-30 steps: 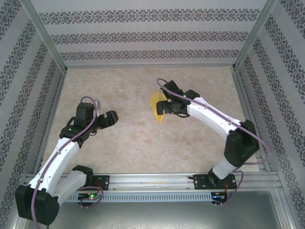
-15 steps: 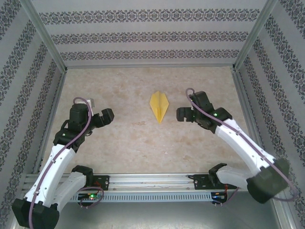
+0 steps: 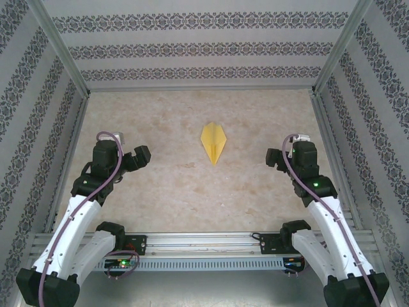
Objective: Fold a paper plane with a square sheet of paper (fold left side to right side)
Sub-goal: Place the paper plane at the center of the table, then reset both arms
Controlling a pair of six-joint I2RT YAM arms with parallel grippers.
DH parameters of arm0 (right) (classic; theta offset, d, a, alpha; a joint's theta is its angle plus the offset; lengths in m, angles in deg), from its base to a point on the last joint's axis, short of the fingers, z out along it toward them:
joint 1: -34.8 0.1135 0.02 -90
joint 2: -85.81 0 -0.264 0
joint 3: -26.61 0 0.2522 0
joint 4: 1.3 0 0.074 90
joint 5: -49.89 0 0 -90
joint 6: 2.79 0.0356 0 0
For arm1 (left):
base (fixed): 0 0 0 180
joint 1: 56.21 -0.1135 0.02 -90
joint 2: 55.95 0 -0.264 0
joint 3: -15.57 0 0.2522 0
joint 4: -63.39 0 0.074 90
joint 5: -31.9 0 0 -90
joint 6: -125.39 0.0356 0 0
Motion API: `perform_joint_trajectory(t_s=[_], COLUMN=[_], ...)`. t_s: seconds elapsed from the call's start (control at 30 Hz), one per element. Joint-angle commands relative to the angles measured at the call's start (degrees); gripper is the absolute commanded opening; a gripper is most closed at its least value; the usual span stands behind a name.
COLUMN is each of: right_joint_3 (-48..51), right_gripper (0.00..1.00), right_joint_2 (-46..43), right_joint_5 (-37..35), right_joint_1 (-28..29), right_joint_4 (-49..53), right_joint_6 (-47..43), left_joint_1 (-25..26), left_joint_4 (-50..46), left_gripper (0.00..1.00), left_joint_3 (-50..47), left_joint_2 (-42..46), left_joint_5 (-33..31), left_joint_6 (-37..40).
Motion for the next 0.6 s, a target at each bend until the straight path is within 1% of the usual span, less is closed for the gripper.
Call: perform_joint_trajectory(t_s=[0.0,0.17,0.23,0.3,0.37,0.43,0.57], right_joint_3=[3.33,9.41,12.61,15.63,17.98,20.43,23.3], right_gripper=[0.98,0.98,0.98,0.98,0.98,0.98,0.98], right_joint_2=[-1.19,-0.91,-0.6,0.07,1.63,4.06,10.21], right_joint_5=[-2.85,-4.76,-5.0,-4.38,-2.32,-0.9,0.35], right_joint_1=[-0.56,-1.15,-1.91,-3.31,-5.4,-7.43,-9.12], right_joint_4=[-9.03,-20.03,-25.33,-30.34,-35.07,-38.69,-48.22], right_joint_6=[-4.76,-11.16,-12.29,-11.48,-10.0,-8.16,-7.91], left_joint_1=[-1.06,-1.17,-1.15,-1.19,-1.22,-1.24,-1.32], left_joint_4=[1.81,1.81,1.81,1.9,1.99,2.17,2.85], left_gripper=[1.0,1.0,1.0,1.0,1.0,1.0,1.0], left_joint_3=[-0.82,-1.03,-1.27,-1.5,-1.55,-1.55,-1.65], left_joint_2=[0.38,-0.05,-0.18,-0.34,-0.53,-0.88,-1.41], left_joint_5=[-2.0,-2.85,-3.48,-3.83,-4.06,-4.35,-4.35], left_joint_6=[2.57,4.42,5.05,5.6,6.1,6.52,6.8])
